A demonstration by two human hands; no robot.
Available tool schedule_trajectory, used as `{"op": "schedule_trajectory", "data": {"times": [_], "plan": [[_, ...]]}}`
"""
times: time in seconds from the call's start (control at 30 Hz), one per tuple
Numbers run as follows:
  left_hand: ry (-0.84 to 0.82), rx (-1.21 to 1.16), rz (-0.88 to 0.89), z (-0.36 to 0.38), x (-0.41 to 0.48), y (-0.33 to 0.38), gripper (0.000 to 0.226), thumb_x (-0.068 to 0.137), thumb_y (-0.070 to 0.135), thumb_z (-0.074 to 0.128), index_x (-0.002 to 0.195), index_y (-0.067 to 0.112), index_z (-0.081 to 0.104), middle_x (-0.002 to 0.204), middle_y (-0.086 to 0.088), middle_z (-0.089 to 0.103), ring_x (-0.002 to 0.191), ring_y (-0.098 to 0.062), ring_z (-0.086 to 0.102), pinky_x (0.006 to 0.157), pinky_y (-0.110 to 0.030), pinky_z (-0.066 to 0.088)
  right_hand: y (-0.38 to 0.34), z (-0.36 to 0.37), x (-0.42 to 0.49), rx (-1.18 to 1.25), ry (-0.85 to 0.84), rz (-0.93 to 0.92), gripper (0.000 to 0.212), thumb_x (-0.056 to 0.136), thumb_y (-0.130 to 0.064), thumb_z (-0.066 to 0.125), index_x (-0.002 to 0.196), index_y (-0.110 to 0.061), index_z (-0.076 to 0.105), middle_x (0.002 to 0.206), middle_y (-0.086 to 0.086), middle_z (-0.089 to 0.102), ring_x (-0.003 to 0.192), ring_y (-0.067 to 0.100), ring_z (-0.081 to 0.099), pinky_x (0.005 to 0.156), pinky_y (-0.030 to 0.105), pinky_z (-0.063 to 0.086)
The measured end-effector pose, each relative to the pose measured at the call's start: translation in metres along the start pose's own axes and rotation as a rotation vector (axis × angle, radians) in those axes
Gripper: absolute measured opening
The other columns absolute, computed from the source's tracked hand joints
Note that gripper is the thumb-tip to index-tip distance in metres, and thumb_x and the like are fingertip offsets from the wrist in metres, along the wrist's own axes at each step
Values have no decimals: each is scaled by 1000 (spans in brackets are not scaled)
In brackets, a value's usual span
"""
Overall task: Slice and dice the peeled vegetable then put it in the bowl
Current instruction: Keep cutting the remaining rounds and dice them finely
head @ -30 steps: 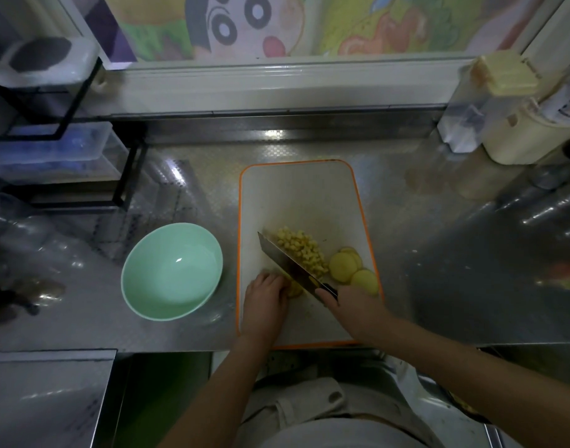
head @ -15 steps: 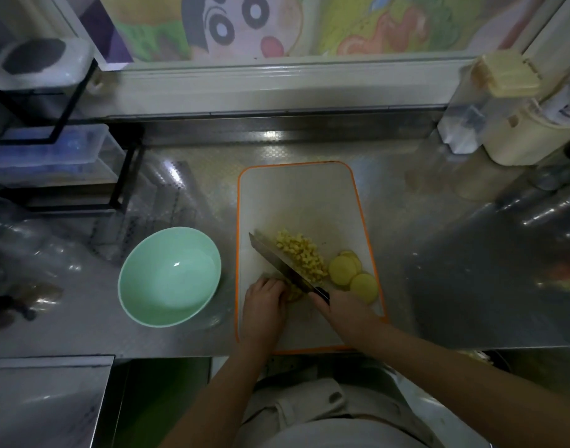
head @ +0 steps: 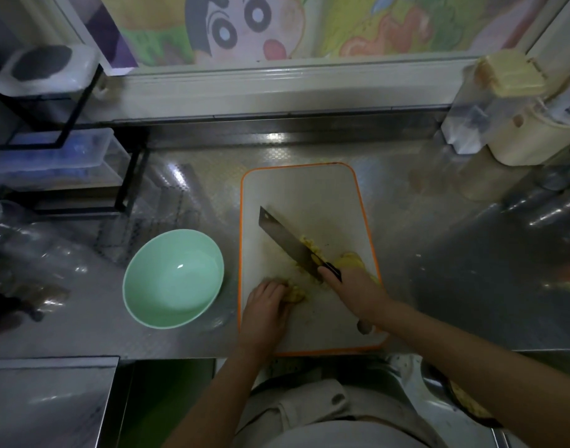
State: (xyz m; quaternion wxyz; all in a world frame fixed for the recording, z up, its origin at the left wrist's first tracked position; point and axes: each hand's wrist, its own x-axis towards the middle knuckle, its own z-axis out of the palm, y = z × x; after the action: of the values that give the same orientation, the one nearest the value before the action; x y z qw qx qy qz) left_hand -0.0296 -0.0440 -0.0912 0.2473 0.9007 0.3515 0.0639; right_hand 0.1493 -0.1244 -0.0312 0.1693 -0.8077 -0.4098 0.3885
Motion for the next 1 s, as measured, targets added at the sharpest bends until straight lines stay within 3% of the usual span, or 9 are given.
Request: {"op": "schedule_trajectory", "data": {"times": [0.1, 0.2, 0.3, 0.4, 0.53, 0.63, 0.73, 0.87, 1.0], "plan": [[29, -12, -28, -1, 3, 5, 25, 83, 25, 48, 98, 13, 64, 99, -4, 64, 97, -24, 56, 82, -23, 32, -1, -2, -3, -26, 2, -3, 42, 93, -55, 28, 72, -24, 46, 67, -4, 49, 59, 5, 44, 56, 16, 35], [37, -35, -48, 1, 3, 7, 21, 87, 21, 57, 105, 13, 64, 106, -5, 63, 103, -23, 54, 88, -26, 36, 2, 1, -8, -155, 92, -5, 46, 93, -57, 33, 81, -14, 47, 59, -1, 41, 47, 11, 38, 48, 32, 40], [56, -61, -46, -2, 0, 9, 26, 87, 25, 58, 108, 12, 63, 106, -6, 62, 100, -22, 55, 86, -29, 42, 2, 5, -17, -244, 73, -2, 36, 97, -46, 36, 92, -13, 49, 56, -2, 33, 43, 9, 29, 40, 24, 26], [75, -93, -61, -6, -1, 9, 27, 84, 17, 63, 111, 13, 62, 108, -5, 61, 101, -21, 56, 83, -22, 41, -1, 4, -30, -91, 45, 14, 42, 96, -51, 35, 90, -13, 51, 62, -7, 38, 53, 3, 34, 50, 21, 31], [53, -57, -45, -6, 0, 10, 14, 83, 12, 63, 96, 15, 67, 99, -2, 62, 94, -19, 56, 74, -18, 35, -7, 4, -40, -63, -79, 25, 41, 96, -52, 29, 68, -25, 41, 67, -5, 45, 59, 4, 40, 69, 25, 36], [70, -50, -37, -5, 0, 12, 15, 84, 10, 61, 97, 12, 68, 100, -4, 63, 95, -20, 57, 75, -15, 32, -8, 7, -39, -112, -67, 10, 39, 99, -45, 34, 77, -16, 48, 62, -2, 42, 53, 8, 38, 52, 26, 32], [76, -52, -20, -5, 0, 13, 15, 88, 13, 58, 100, 14, 68, 104, -3, 63, 98, -18, 55, 76, -13, 30, -10, 7, -40, -137, -24, 7, 40, 100, -41, 37, 66, -21, 42, 58, -1, 38, 49, 11, 38, 44, 22, 26], [74, -45, -13, -5, 0, 12, 16, 89, 13, 56, 100, 15, 68, 105, -2, 62, 100, -17, 54, 78, -14, 31, -15, 6, -41, -149, -63, 35, 41, 102, -39, 31, 103, -11, 60, 63, -3, 37, 62, 21, 48, 62, 30, 36], [88, -44, -11, -6, 0, 12, 17, 91, 14, 54, 102, 15, 68, 107, -1, 63, 102, -16, 54, 79, -15, 33, -15, 7, -40, -139, -82, 89, 58, 98, -50, 27, 97, -1, 58, 67, -1, 45, 58, 7, 39, 71, 30, 37]]}}
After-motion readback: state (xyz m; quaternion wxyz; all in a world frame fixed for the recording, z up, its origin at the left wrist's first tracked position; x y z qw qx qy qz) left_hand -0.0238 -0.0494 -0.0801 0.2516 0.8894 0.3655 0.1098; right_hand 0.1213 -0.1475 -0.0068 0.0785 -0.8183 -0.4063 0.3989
